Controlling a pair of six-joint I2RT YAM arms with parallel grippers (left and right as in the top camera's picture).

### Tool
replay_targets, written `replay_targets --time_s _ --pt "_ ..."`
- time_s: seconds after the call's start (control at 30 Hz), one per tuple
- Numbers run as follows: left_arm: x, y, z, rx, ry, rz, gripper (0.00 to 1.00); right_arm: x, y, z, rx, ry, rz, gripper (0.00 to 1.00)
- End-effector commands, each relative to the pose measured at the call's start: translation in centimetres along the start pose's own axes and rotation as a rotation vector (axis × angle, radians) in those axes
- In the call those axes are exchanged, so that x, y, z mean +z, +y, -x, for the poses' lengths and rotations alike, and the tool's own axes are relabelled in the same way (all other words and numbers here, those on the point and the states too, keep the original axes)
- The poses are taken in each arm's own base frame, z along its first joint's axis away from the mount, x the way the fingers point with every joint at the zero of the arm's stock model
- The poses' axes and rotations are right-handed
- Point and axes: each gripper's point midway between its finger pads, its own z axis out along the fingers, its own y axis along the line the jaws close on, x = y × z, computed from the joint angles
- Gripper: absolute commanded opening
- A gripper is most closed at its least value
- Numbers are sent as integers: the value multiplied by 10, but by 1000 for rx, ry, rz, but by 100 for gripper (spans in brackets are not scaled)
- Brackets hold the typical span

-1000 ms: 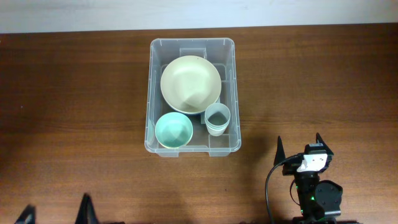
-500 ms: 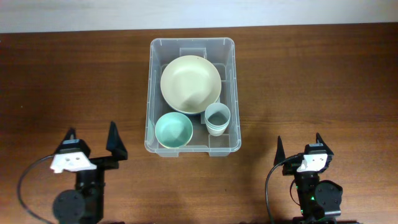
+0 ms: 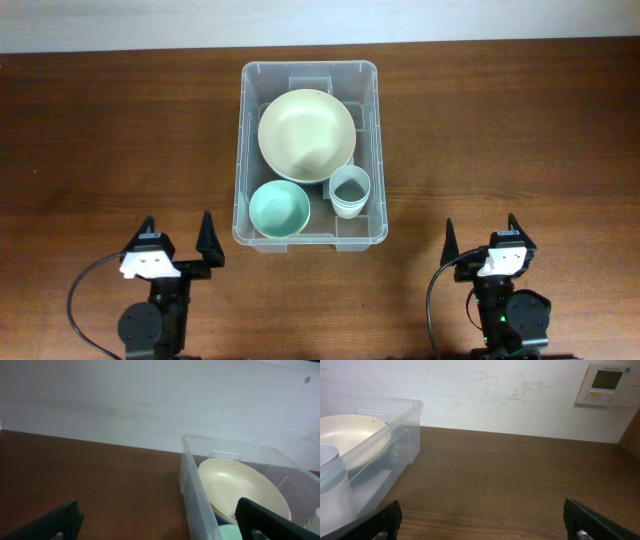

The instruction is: Pack container

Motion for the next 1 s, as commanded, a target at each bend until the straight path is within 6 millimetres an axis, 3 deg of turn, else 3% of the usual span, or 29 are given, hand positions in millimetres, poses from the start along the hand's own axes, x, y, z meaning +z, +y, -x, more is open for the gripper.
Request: replay_targets --time_s 0.0,0.43,0.6,0.73,0.97 --pt "-2 2 -11 -4 -3 7 100 0 -2 -2 9 5 -8 99" --pt "-10 6 -37 -7 62 24 100 0 -2 -2 9 5 -8 99" --pt "-11 19 -36 53 58 97 100 0 -2 -2 9 5 -8 99" --pt "-11 19 -36 145 62 93 100 0 -2 -2 9 5 -8 99" --pt "-11 19 -36 148 64 93 100 0 -2 -2 9 5 -8 99"
